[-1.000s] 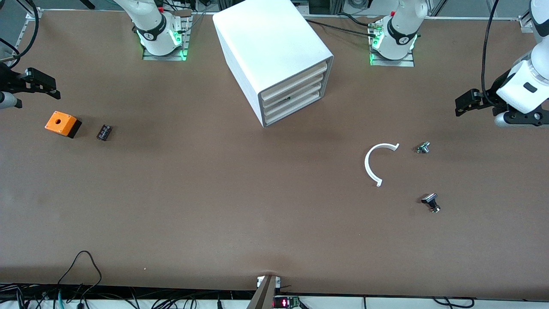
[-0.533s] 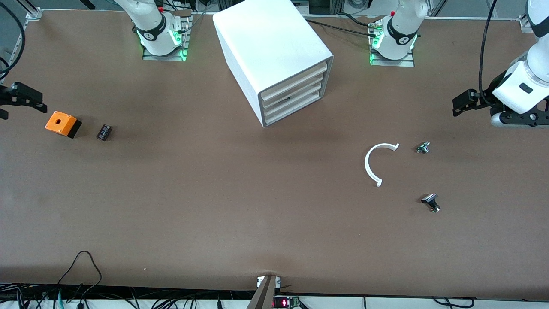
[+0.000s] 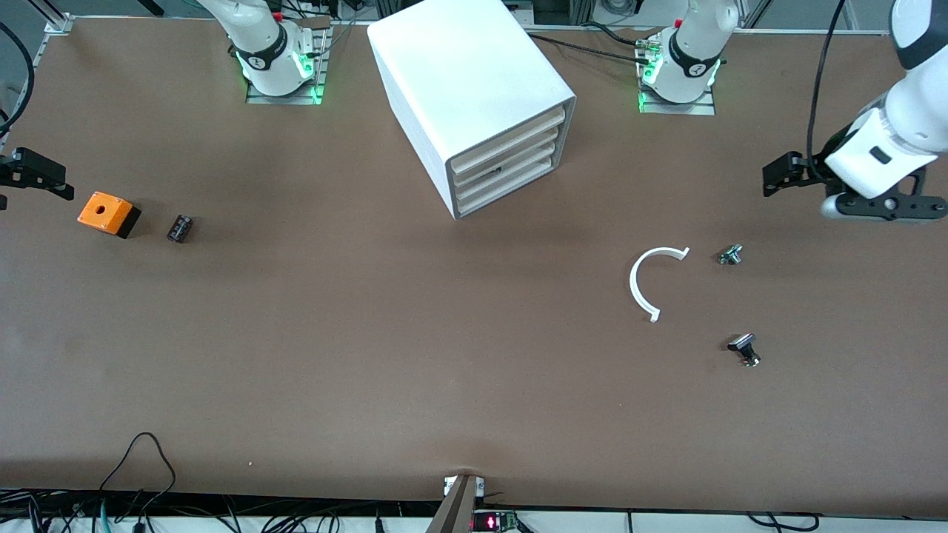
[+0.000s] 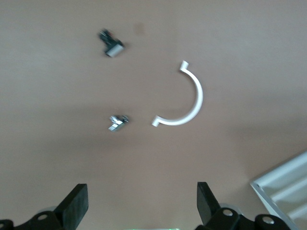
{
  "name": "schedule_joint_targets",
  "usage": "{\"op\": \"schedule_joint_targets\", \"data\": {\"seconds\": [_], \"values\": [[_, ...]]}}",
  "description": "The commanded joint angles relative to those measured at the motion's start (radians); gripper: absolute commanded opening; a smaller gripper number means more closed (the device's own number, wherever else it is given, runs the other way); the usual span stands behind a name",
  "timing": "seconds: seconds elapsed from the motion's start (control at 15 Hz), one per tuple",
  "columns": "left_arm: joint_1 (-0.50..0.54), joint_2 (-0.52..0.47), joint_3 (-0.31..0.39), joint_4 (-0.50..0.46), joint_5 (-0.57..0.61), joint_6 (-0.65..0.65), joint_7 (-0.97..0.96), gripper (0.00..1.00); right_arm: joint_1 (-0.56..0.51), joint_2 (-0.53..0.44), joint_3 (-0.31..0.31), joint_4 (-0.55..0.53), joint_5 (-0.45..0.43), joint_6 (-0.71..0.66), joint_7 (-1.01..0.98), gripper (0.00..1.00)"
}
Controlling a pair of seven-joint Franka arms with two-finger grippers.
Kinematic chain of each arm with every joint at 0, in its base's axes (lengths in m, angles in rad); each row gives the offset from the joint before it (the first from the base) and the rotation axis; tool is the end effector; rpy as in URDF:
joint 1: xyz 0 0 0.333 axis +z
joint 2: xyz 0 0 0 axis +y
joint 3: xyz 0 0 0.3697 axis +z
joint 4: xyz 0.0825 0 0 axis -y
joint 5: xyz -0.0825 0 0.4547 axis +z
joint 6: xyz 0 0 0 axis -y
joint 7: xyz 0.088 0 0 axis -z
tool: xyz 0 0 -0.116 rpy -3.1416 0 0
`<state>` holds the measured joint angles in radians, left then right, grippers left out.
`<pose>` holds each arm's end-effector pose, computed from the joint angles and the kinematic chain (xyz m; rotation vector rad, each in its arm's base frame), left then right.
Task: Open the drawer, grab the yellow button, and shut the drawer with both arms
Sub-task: 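Reach the left gripper to the handle of a cabinet drawer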
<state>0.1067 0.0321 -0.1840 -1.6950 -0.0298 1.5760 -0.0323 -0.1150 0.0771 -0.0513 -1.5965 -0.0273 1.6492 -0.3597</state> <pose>0.6237 -0.0502 0.5831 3.1046 -0.0667 -0.2369 0.6473 -0.1104 0.6127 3.1025 0.3050 -0.0492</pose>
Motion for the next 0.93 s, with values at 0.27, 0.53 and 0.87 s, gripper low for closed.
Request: {"op": "schedule_joint_targets", "data": {"seconds": [0.27,0.53,0.87], "values": [[-0.039,0.107,0.005,-0.061,-0.25,-0.034,0.015,1.0,0.032,0.05,0.028,0.018,0.015,0.0,-0.056,1.0],[-0.082,0.161,-0.021,-0.136,-0.386,-0.048,0.009,1.0,0.046,0.05,0.028,0.02,0.017,0.0,-0.058,1.0],[-0.101,0.222,-0.055,-0.21,-0.6,-0.047,0.02,1.0,0.054,0.049,0.047,0.02,0.046,-0.009,-0.059,1.0]]}}
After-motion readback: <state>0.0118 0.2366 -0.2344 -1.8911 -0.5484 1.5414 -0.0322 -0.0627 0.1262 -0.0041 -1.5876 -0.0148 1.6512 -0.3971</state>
